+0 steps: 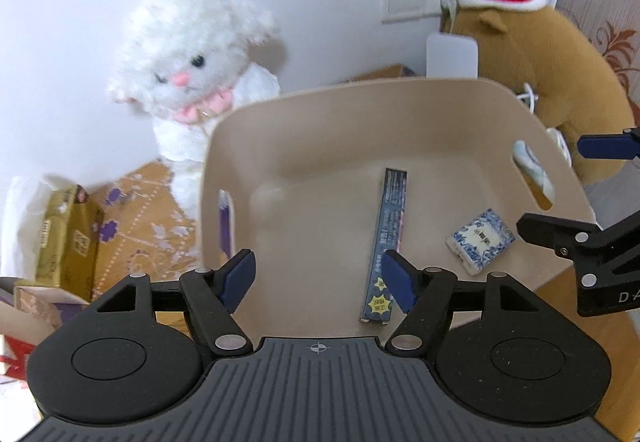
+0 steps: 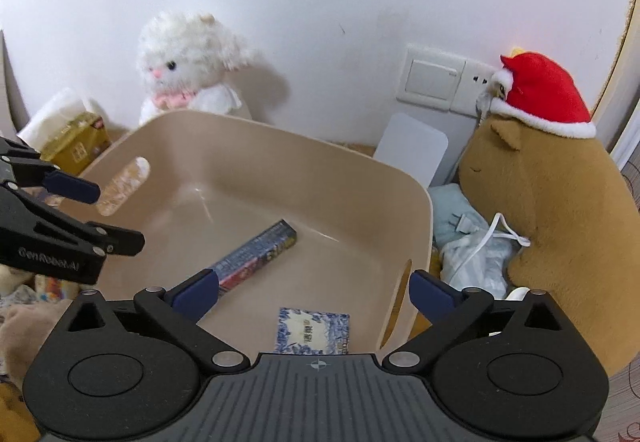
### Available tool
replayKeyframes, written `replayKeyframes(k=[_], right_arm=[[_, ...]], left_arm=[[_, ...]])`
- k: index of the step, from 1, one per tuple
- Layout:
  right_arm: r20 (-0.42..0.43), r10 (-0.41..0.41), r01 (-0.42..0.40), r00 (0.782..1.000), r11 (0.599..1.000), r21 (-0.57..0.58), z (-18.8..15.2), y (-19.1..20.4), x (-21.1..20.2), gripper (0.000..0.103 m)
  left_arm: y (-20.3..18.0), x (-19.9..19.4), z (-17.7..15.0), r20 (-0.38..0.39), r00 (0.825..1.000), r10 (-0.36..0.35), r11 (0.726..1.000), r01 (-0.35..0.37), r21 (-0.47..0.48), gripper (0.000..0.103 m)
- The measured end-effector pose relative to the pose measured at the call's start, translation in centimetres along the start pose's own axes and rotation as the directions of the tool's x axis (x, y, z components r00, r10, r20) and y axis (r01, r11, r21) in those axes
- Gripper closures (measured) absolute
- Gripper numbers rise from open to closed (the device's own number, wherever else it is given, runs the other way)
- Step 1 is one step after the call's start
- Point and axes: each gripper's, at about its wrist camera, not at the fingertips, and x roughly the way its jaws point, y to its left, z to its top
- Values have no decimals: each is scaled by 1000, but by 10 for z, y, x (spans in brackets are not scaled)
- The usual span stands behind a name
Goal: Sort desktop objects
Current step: 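Withdraw both tools from the basket back toward the table clutter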
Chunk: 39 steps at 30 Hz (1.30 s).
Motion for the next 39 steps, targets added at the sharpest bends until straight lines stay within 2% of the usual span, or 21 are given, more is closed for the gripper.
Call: replayKeyframes(k=[5,10,15,27,32,35,39], right_arm=[[43,-2,4,999,999,-37,-5,4,-26,0],[71,1,0,997,1000,-22,-15,5,-51,0],[79,12,-13,997,1000,1,-29,3,-62,0],[18,55,-55,998,999,-1,-77,16,-65,0],[-2,50,-50,999,998,-40,-102,23,-62,0],[16,52,-50,999,995,-87,-118,31,-63,0],[-20,49,-51,999,991,-124,-135,37,-61,0]], left_arm=[[10,-32,-10,54,998,31,1000,-31,3,21],[23,-53,-28,61,996,72,997,-73,12,21],[44,-65,-54,50,996,75,997,-74,-29,21],[91,-76,-130,-40,990,136,980,-140,-142,21],[105,-78,-156,-76,985,158,973,-168,-158,21],[114,-76,-171,-102,980,170,967,-186,-172,21],[126,-74,-186,-130,976,176,961,-199,-190,21]])
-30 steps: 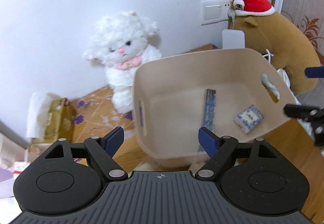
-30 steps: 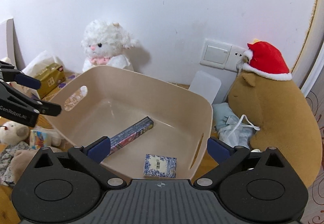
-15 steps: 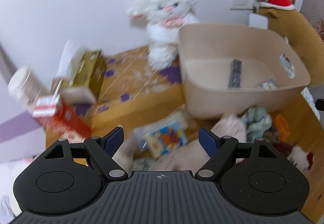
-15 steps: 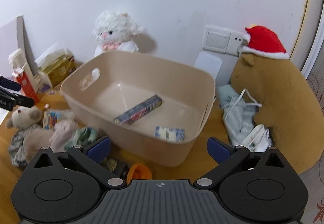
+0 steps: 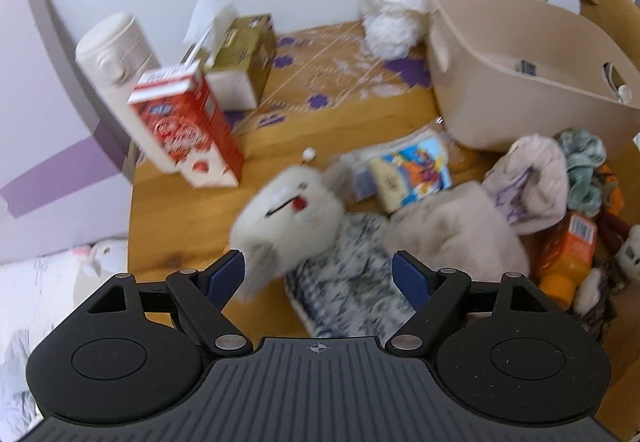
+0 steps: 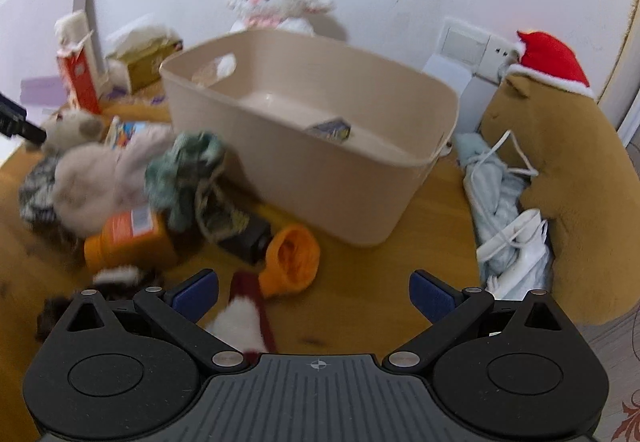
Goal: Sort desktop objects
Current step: 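Withdraw both tools from the basket back toward the table clutter, then grasp the white plush mouse with left tool while right grasps Hello Kitty plush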
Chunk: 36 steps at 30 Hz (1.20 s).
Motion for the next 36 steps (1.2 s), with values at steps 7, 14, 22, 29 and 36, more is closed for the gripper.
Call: replayKeyframes(k=[7,14,22,29,36], right_arm=[[-68,6,-4,998,1000,25,-25,5,12,0],[-128,5,-5,992,1000,0,-41,17,23,0],[-156,-1,2,988,1000,6,-41,23,34,0],[-185,-6,10,983,1000,21,-39,29,46,0],[-187,-21,23,982,1000,9,-37,35,50,0]], left_arm=[[9,16,-15,-41,999,35,999,-35,8,21],[18,19,-12,19,991,132,991,-132,-10,21],[34,42,3,8,989,147,989,-147,-28,21],[24,74,17,-5,993,117,990,-117,78,21],[20,100,24,-30,995,90,992,-87,95,21]])
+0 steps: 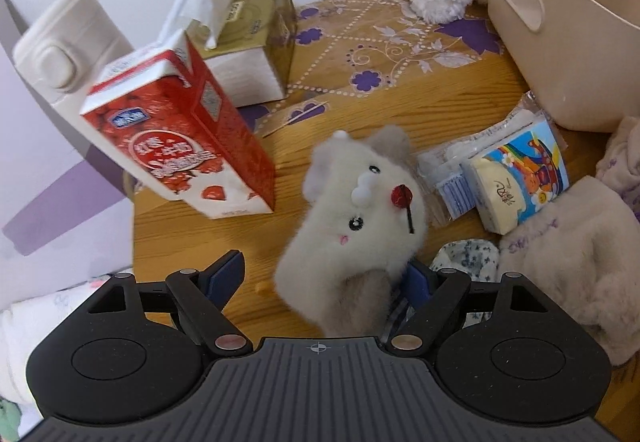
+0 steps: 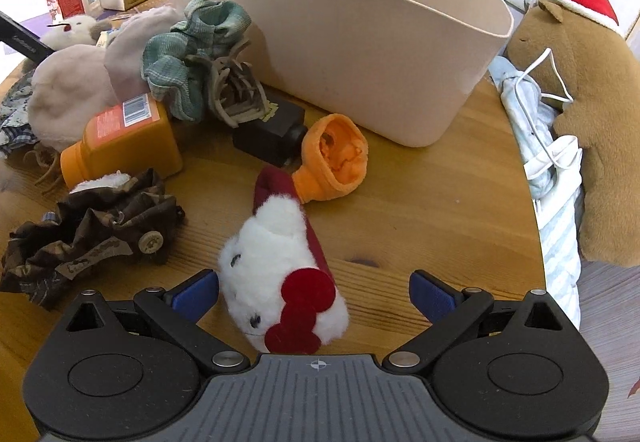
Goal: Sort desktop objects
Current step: 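Grasp the white plush mouse with left tool while right grasps Hello Kitty plush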
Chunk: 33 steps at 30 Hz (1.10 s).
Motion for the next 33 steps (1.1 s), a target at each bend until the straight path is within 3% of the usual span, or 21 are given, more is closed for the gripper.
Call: replayKeyframes(k=[3,7,10,12,14,17,24,33], right_arm=[[2,4,-4,1000,1000,-16,2,2,1,2],[-1,18,-18,1000,999,-34,6,4,4,15],[-15,52,-53,999,998,-34,8,4,6,21],[-13,78,-79,997,997,-25,10,2,7,29],[-11,100,-100,995,995,-21,12,1,6,46],[-14,113,-113,994,993,-39,14,3,4,57],[6,122,-121,993,992,-20,9,-1,-3,60],[59,114,-113,992,994,-10,8,-15,-20,61]], left_arm=[[-2,4,0,2,1000,-15,1000,15,6,21],[-7,4,1,15,1000,-7,1000,7,17,22],[-8,3,3,18,999,-44,999,43,24,43],[-9,4,5,4,998,-69,997,69,23,63],[-12,3,4,-8,997,-77,996,77,35,74],[-16,-2,1,-9,997,-83,995,83,61,84],[-17,-19,-6,0,996,-93,993,93,69,88],[-18,-57,-8,69,991,-111,993,107,54,88]])
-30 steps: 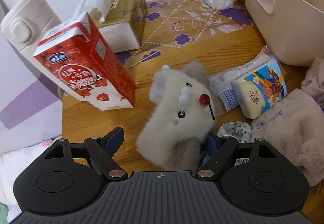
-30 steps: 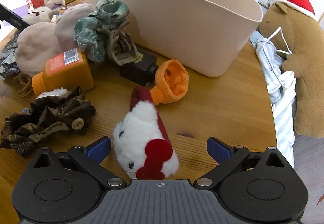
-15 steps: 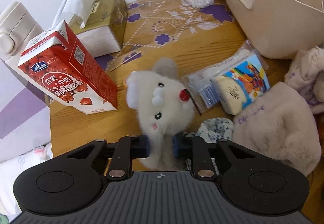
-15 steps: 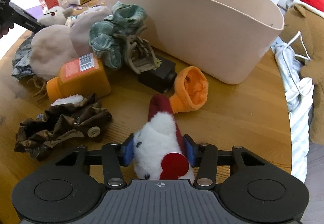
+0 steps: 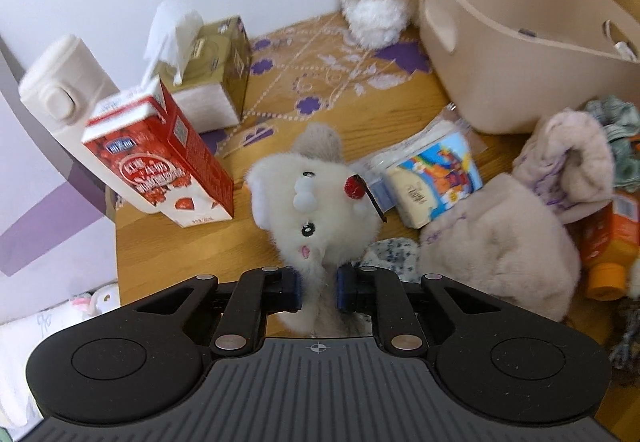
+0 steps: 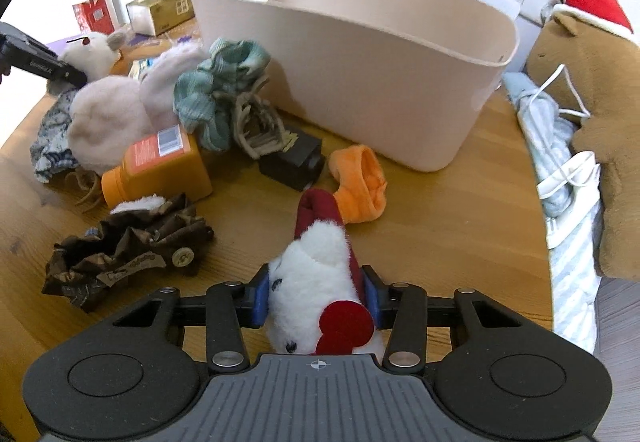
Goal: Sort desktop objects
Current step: 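Carry both plush toys over the basket and open both tools to release them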
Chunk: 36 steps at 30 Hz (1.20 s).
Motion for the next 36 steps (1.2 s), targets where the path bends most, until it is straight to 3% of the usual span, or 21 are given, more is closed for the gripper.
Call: replayKeyframes(k=[7,15,25,36], right_arm=[[78,-10,10,997,1000,1,8,-10,-25,61],[159,-36,36,987,999,6,22,-25,-50,61],[246,-72,62,967,997,46,38,-49,-72,60],[282,-118,100,952,992,78,57,-77,-77,60]], left_arm=[[-18,-38,12,97,995,-32,998,27,51,88],[-54,-70,36,189,977,-95,989,71,127,88],[-96,-80,71,241,959,-148,978,104,183,88],[-128,-75,109,262,945,-197,953,121,279,88]])
